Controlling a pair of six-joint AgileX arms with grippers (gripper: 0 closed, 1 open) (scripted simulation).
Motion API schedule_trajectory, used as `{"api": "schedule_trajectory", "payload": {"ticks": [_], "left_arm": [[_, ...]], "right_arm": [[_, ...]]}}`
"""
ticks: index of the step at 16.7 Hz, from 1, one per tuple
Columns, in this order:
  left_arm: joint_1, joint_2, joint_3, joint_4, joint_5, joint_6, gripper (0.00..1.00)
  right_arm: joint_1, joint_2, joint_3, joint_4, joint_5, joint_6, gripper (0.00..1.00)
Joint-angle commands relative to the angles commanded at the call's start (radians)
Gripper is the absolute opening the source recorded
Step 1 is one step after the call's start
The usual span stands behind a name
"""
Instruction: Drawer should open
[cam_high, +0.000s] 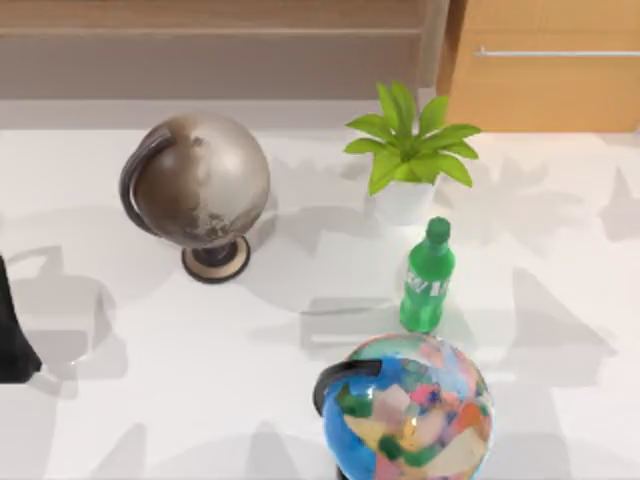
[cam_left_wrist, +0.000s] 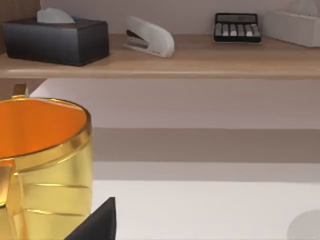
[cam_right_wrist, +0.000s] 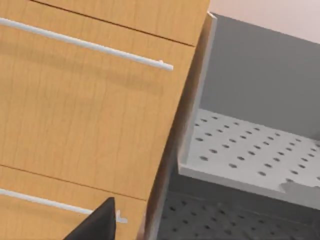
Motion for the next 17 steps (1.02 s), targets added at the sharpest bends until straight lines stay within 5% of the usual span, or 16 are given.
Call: {"api": "schedule_trajectory", "payload": {"ticks": [17], "left_arm": [[0.000,0.000,0.000,0.000,0.000,0.000,1.00]], "right_arm": [[0.399,0.992,0.431,0.522,0.446,-1.222,1.00]]}}
